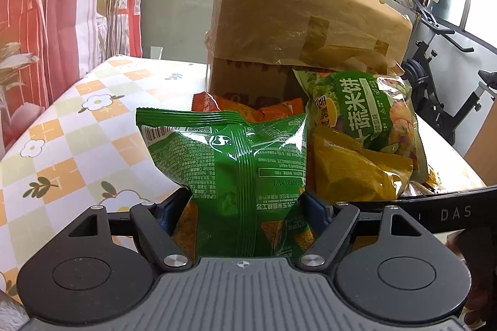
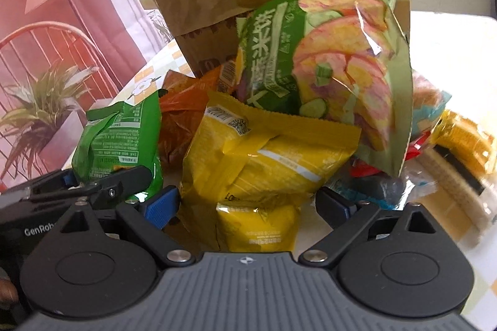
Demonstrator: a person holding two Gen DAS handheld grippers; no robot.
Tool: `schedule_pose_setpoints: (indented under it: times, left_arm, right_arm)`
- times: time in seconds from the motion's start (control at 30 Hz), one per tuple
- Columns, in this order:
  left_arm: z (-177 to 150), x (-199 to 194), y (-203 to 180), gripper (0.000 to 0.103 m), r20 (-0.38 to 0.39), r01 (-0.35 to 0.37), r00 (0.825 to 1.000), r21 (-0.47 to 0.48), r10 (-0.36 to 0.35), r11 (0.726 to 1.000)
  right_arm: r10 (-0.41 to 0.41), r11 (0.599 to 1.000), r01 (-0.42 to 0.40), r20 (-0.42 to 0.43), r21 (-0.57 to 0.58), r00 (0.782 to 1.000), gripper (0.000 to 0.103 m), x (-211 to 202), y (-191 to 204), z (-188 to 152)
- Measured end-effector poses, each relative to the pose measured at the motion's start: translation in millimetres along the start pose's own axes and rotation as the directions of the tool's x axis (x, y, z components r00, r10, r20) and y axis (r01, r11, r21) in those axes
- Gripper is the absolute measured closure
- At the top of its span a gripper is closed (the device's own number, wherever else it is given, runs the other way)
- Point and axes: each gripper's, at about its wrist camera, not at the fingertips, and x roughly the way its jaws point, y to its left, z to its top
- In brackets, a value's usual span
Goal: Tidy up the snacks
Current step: 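Lift both bags over the box and open both tools to drop them in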
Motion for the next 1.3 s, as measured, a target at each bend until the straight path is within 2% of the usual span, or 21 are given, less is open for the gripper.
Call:
schedule_pose_setpoints:
  times: [0.07,0.1,0.2,0.47,0.63,0.77,0.87,0.97,1.1,1.2,1.3]
  left_arm:
    - [-0.4,-3.4,-1.0,0.023,0.011,-0.005,1.000,0.004,0.005,1.000]
    - [-0.5,-4.5,-1.5,0.023,0.015,-0.006,1.000,0.004,0.006,1.000]
    - [0.1,-8.0,-3.8,0.023,0.025,-0.015,1.000,0.006,0.015,1.000]
    - [5.7,-22.8,-9.5,0.023,0.059,-0.072,0.996,0.016,0.071,0.997]
    - [21.7,-43.0,-12.4,0.023,0.134,-0.111,0.985,0.039,0.105,0.993]
    - [39.7,-59.9,-14.3,0.023,0.191,-0.111,0.977,0.056,0.099,0.992]
    - [58.7,-67.6,-17.3,0.023,0.226,-0.108,0.970,0.077,0.088,0.991]
    - [81.5,-72.3,-22.9,0.023,0.277,-0.107,0.958,0.097,0.076,0.990]
    - [117.3,-68.7,-32.8,0.023,0.318,-0.067,0.948,0.105,0.030,0.992]
    - [144.4,-63.0,-44.2,0.023,0.357,-0.059,0.934,0.128,0.009,0.990]
    - [169.9,-56.6,-55.3,0.023,0.395,-0.059,0.919,0.147,-0.004,0.987]
  right_arm:
    - [0.008,0.999,-0.008,0.006,0.032,1.000,0.018,-4.2,-6.3,-2.0]
    - [0.012,0.999,-0.012,0.011,0.045,1.000,0.026,-6.9,-8.9,-2.5]
    - [0.020,0.998,-0.022,0.037,0.053,0.999,0.031,-18.0,-10.8,-3.7]
    - [0.025,1.000,-0.025,0.104,0.000,0.994,0.032,-48.2,-2.5,-4.1]
    - [0.014,0.999,-0.007,0.204,-0.034,0.979,0.032,-75.9,-0.7,-2.4]
    - [-0.001,0.995,0.031,0.300,-0.093,0.954,0.032,-98.6,0.6,3.6]
    - [-0.028,0.991,0.074,0.379,-0.109,0.925,0.032,-116.1,-2.2,19.7]
    - [-0.030,0.990,0.087,0.437,-0.110,0.899,0.032,-130.4,-9.2,43.2]
    - [-0.029,0.985,0.110,0.509,-0.129,0.860,0.032,-145.1,-13.5,78.9]
    - [-0.031,0.979,0.140,0.569,-0.149,0.821,0.032,-151.2,-16.9,103.2]
    - [-0.035,0.977,0.153,0.604,-0.146,0.797,0.032,-153.8,-21.7,125.3]
